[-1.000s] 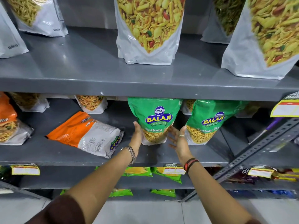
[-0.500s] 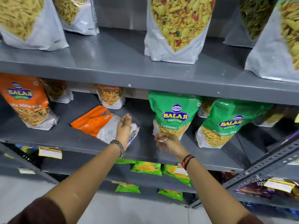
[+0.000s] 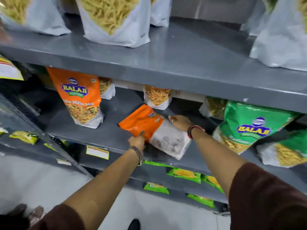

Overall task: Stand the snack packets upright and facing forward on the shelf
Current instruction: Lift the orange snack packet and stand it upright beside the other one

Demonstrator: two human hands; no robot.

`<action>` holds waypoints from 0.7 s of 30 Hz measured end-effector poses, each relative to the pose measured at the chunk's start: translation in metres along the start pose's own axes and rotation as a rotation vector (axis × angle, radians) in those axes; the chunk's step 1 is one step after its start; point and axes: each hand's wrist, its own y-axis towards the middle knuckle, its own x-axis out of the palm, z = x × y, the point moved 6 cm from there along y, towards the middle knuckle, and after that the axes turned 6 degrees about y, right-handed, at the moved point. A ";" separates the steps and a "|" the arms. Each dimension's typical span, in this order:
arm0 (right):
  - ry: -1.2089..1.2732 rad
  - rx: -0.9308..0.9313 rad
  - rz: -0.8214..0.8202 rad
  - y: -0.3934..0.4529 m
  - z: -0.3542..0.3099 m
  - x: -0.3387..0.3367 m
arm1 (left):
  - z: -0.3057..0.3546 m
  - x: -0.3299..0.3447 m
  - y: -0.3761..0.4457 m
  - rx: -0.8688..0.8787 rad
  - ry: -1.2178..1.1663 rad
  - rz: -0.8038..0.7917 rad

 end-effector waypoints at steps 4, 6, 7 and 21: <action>-0.030 0.172 0.013 0.022 -0.004 0.012 | -0.012 0.000 0.018 -0.129 -0.078 -0.232; -0.046 0.214 0.054 0.025 -0.005 0.008 | -0.016 -0.003 0.023 -0.182 -0.077 -0.339; -0.036 0.222 0.080 0.024 -0.004 0.005 | -0.017 -0.006 0.025 -0.190 -0.073 -0.376; 0.801 0.212 0.395 -0.066 -0.003 -0.006 | 0.075 -0.063 0.012 0.322 -0.047 -0.469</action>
